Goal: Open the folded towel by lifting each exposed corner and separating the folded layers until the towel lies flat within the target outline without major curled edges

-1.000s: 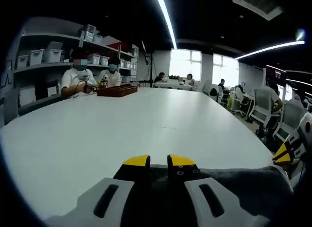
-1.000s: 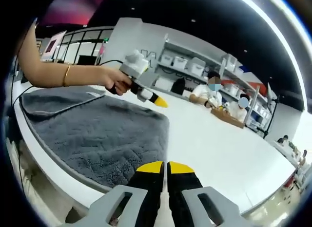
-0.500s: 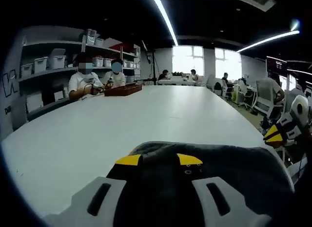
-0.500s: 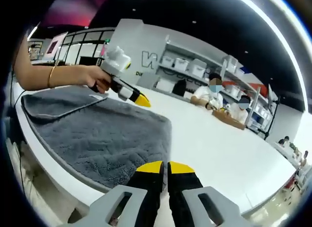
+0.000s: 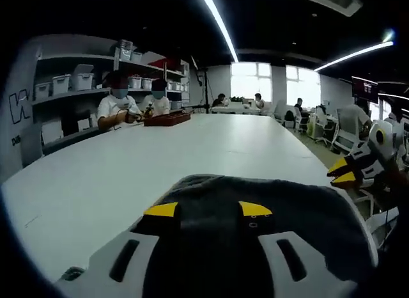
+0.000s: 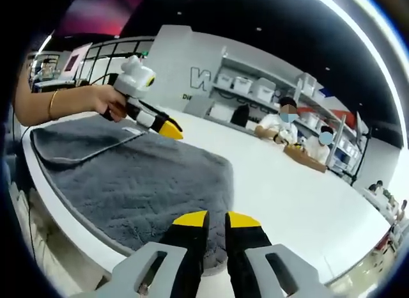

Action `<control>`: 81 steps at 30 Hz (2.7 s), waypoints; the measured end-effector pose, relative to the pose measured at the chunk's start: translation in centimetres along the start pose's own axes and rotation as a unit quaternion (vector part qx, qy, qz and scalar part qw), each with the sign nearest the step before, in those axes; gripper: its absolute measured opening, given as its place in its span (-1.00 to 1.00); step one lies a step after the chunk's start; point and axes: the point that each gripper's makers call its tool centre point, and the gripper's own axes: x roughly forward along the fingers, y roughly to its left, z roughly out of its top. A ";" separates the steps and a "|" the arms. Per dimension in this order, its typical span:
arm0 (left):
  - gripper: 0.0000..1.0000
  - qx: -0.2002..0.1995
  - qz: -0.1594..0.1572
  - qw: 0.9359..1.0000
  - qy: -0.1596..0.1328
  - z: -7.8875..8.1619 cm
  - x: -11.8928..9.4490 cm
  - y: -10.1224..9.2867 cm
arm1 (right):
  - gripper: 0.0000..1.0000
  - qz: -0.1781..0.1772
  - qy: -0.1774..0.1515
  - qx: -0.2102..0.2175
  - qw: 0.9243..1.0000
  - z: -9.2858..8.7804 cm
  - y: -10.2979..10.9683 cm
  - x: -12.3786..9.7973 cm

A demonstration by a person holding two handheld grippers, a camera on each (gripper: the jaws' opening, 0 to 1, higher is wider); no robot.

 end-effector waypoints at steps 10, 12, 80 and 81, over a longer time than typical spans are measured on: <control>-0.02 0.015 0.008 1.000 0.003 -0.5 -4.4 -1.0 | -0.84 0.018 -0.005 -0.005 1.000 0.3 0.7 0.6; 0.01 0.011 0.010 1.000 -0.003 -0.4 -5.5 -1.3 | -0.82 0.024 -0.005 -0.008 1.000 0.4 0.9 0.7; 0.14 0.121 0.045 0.991 0.038 -6.1 -15.9 -13.5 | -0.67 0.088 -0.046 -0.038 0.994 6.5 5.8 2.1; 0.13 0.130 0.045 0.990 0.044 -6.3 -15.9 -13.6 | -0.67 0.088 -0.047 -0.038 0.994 6.4 5.8 2.1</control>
